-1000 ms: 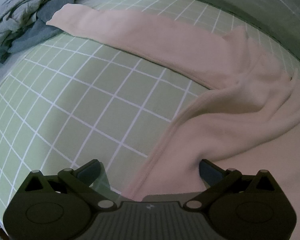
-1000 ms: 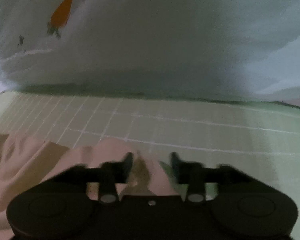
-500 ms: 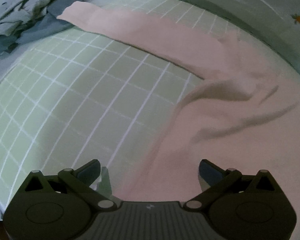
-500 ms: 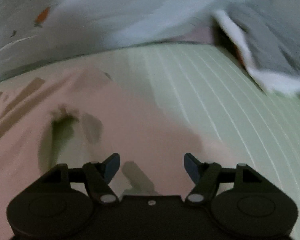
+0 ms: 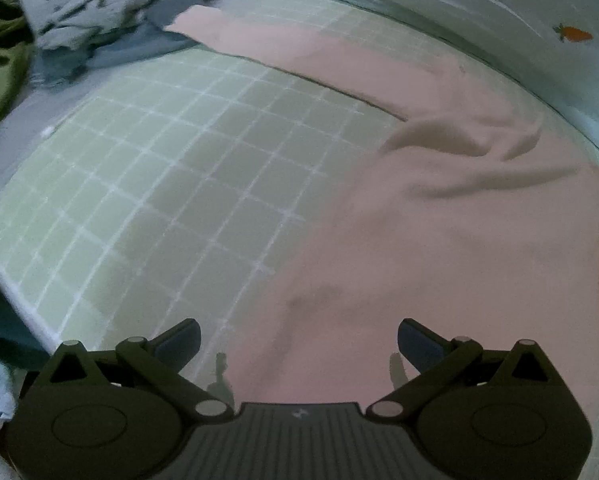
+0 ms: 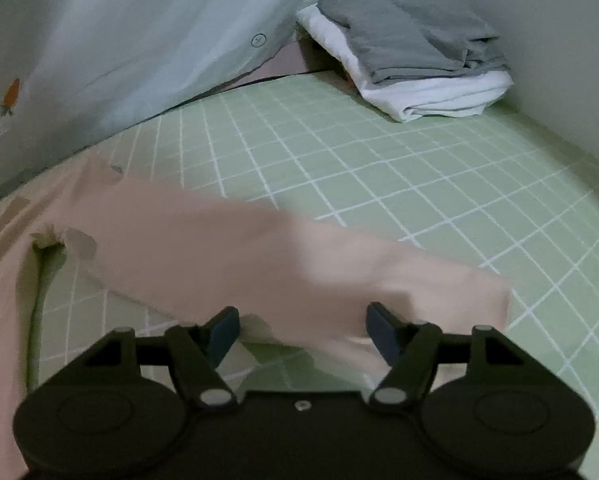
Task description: Fold clothes
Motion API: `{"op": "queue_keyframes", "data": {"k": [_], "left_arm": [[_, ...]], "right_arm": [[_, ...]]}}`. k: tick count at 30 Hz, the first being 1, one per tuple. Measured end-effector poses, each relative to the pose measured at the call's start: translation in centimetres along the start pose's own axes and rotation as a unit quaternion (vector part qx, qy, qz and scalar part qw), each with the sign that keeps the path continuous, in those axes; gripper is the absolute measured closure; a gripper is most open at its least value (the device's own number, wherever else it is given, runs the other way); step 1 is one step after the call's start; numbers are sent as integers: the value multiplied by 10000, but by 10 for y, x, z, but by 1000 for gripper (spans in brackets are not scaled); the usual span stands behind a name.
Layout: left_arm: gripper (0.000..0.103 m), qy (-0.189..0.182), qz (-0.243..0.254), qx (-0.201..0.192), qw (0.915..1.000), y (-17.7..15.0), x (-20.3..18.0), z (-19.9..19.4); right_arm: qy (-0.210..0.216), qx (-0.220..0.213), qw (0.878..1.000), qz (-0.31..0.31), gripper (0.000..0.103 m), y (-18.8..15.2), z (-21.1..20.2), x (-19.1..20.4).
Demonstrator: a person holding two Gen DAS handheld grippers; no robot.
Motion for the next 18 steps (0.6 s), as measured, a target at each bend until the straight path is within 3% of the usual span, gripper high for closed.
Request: {"op": "queue_keyframes", "data": {"k": [7,9,10,13,18], "left_arm": [[0,183,-322,-213,9991,5,47,-22],[0,225,-367,-265,9987,11,61,-26],[0,246,-383,-288,9986,15,68,-27],[0,273,-450,-324,9981,30,89,-25],[0,212,-471,-363,9980,74,115,-12]], "right_arm": [[-537,177,9984,42,33,6,3,1],[-807,300,9963,53,20,8,-1,10],[-725,278,9970,16,12,3,-7,23],[-482,215,9986,-93,3,-11,-26,62],[-75,108,9995,-276,0,-34,-58,127]]}}
Point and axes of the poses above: each gripper's, at about its wrist camera, not at the fingertips, and z roughly the way its jaws point, x to its left, y to its top, the point moved 5 cm from there along z, roughly the way its jaws point, and after that the axes turned 7 degrees about -y, right-handed, at the moved point
